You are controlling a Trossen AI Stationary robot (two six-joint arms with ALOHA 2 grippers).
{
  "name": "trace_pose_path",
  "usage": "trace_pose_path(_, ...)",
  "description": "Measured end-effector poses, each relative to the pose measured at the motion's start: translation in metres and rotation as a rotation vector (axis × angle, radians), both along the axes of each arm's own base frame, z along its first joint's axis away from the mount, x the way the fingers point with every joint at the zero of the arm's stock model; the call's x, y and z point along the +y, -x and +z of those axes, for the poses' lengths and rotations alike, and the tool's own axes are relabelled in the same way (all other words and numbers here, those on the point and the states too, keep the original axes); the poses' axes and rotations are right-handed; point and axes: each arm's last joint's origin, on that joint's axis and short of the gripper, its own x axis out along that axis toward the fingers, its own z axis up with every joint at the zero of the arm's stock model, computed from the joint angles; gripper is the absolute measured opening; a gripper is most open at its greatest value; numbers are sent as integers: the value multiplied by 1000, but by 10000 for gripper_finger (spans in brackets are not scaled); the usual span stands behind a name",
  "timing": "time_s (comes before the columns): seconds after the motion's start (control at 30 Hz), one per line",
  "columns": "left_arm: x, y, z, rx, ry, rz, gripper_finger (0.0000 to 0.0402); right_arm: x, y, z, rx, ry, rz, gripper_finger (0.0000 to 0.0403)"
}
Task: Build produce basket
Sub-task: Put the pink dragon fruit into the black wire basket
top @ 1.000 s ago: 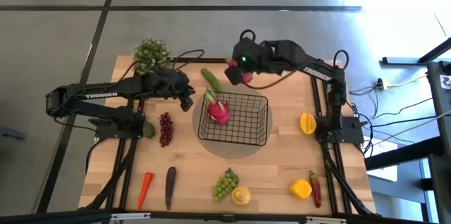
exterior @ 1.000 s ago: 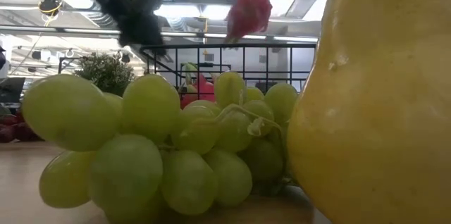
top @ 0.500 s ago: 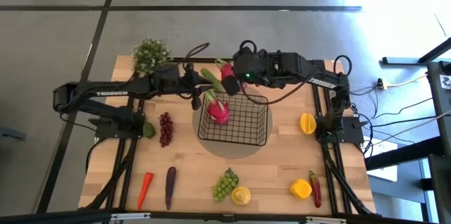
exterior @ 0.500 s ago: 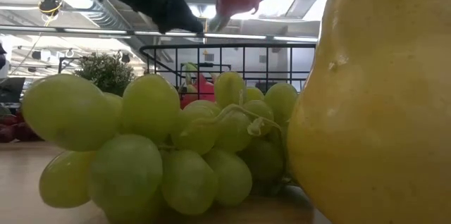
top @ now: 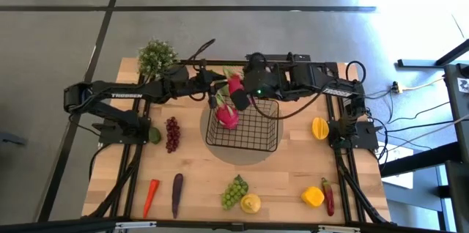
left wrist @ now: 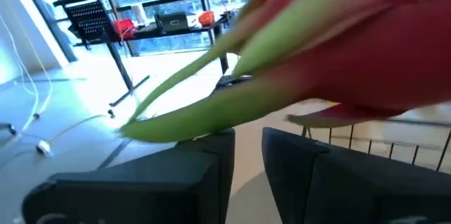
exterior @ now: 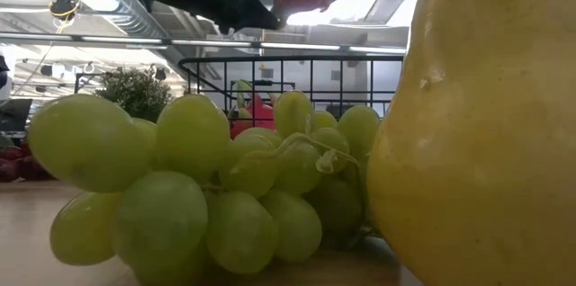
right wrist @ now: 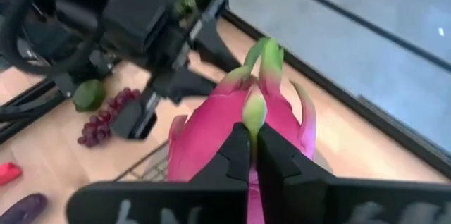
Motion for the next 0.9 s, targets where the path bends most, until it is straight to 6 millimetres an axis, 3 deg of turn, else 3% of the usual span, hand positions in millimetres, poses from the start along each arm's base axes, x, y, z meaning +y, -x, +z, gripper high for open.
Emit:
trace_pose_path(0.3,-4,-1,1,-9,-7,-76,69,22,5,-13,43,-84,-45,0)
trace_pose_path(0.9,-13,-4,-4,39,14,-157,69,21,-13,-92,240,-185,-108,0)
